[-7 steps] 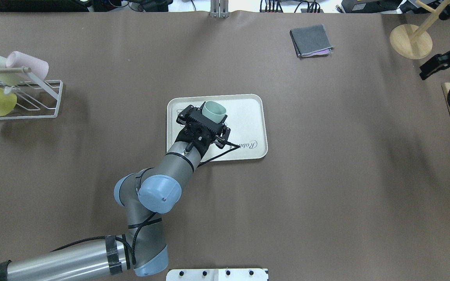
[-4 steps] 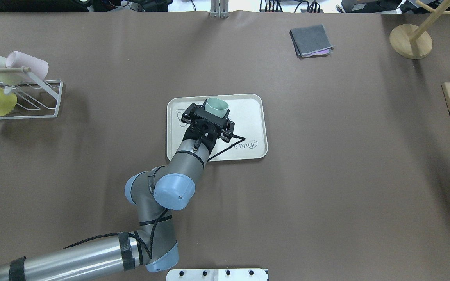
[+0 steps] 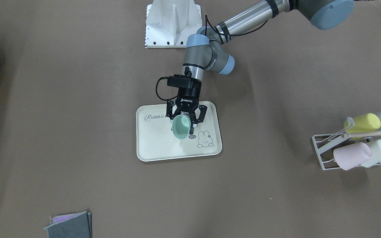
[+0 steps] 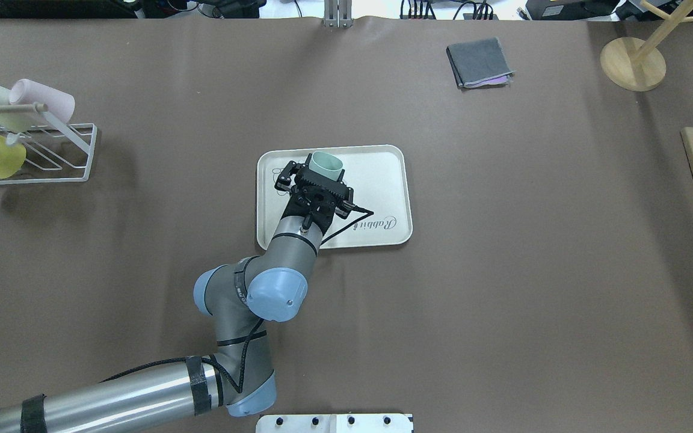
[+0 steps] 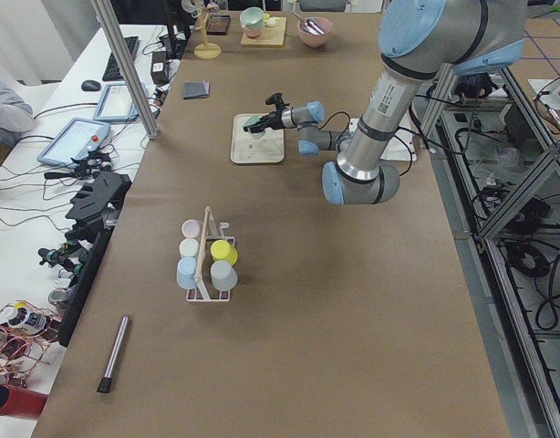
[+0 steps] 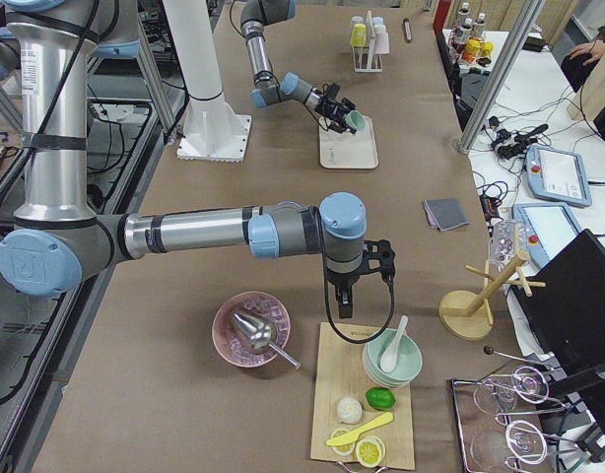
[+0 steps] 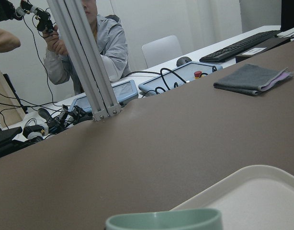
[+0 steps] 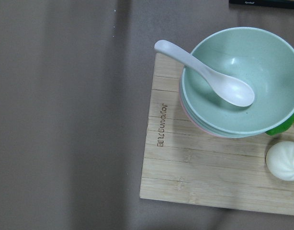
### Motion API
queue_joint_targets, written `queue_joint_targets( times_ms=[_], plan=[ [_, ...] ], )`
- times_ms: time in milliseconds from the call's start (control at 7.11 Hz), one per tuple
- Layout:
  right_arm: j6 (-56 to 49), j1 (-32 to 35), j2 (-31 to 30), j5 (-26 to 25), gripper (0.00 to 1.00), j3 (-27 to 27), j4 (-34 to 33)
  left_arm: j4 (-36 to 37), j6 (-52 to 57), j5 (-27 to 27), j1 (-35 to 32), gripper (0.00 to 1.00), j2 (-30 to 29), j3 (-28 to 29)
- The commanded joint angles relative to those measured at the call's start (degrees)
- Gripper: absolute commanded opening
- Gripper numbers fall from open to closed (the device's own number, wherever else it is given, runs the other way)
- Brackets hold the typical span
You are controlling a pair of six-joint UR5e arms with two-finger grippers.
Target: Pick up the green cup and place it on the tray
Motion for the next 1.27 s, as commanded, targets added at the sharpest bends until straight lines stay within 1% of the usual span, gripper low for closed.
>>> queue_joint_targets(
  times_ms=[0, 141, 562, 844, 1125],
  plan=[
    [0.02, 0.63, -2.16, -0.45, 1.0, 0.05, -0.16, 0.18, -0.11, 0.66, 0.51, 0.4, 0.0, 1.82],
    [0.28, 0.72, -2.79, -0.36, 1.0, -0.56, -0.16, 0.18, -0.19, 0.66, 0.68, 0.41, 0.0, 1.83],
    [4.67, 0.72, 0.1, 0.08, 1.0, -0.4, -3.67, 0.18, -0.11, 0.57, 0.77, 0.54, 0.0, 1.3],
    [4.76, 0.98, 0.19, 0.43, 1.0, -0.22, -4.63, -0.09, -0.19, 0.57, 0.77, 0.56, 0.09, 1.04],
    [4.68, 1.33, 0.11, 0.43, 1.0, -0.31, -5.26, -0.17, -0.19, 0.57, 0.95, 0.67, 0.09, 0.95]
  ],
)
